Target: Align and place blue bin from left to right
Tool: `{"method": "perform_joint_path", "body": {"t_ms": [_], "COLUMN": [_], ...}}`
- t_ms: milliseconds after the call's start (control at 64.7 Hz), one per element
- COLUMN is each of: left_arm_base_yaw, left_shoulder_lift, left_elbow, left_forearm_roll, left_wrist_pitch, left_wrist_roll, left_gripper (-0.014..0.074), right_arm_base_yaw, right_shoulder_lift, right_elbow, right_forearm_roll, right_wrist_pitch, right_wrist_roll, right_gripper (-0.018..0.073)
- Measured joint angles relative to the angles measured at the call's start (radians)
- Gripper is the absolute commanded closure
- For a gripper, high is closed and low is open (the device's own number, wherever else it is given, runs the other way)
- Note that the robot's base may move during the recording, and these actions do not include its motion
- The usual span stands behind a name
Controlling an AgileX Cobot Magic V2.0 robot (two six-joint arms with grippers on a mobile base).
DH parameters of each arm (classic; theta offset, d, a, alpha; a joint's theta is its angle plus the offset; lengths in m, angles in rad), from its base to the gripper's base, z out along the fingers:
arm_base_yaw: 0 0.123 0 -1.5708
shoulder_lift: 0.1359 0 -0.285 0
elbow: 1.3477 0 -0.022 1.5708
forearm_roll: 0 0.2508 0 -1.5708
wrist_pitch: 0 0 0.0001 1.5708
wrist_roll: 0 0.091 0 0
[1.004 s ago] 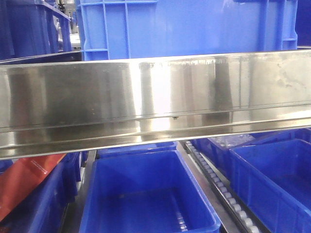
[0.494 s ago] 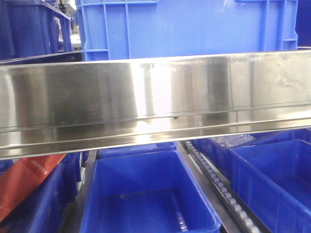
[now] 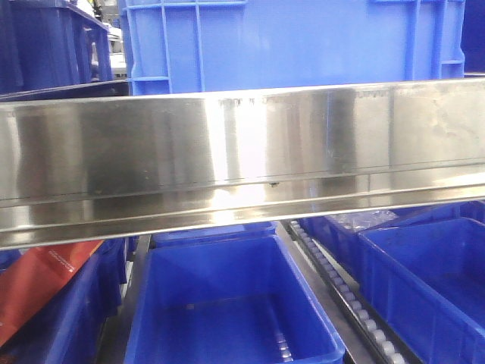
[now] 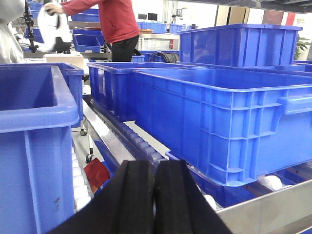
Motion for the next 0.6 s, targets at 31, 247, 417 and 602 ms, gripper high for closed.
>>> {"method": "perform_joint_path", "body": {"t_ms": [31, 247, 417, 602], "left_arm_base_yaw": [0.000, 0.000, 0.000, 0.000], "left_shoulder_lift": [0.000, 0.000, 0.000, 0.000], "left_elbow": [0.000, 0.000, 0.000, 0.008], "left_forearm_roll": [0.000, 0.000, 0.000, 0.000], "left_wrist_pitch": [0.000, 0.000, 0.000, 0.000], "left_wrist_roll": [0.000, 0.000, 0.000, 0.000], "left_gripper": [0.0595, 0.0595, 0.0595, 0.0595], "right_arm_base_yaw": [0.000, 0.000, 0.000, 0.000], "right_shoulder_lift": [0.000, 0.000, 0.000, 0.000], "right_elbow": [0.000, 0.002, 0.002, 0.002], "right_forearm_roll": [0.000, 0.000, 0.000, 0.000], "right_wrist_pitch": [-0.007, -0.024, -0.024, -0.024], "right_wrist_roll": [0.000, 0.000, 0.000, 0.000], "right_gripper": [0.0648, 0.0648, 0.0648, 0.0648]}}
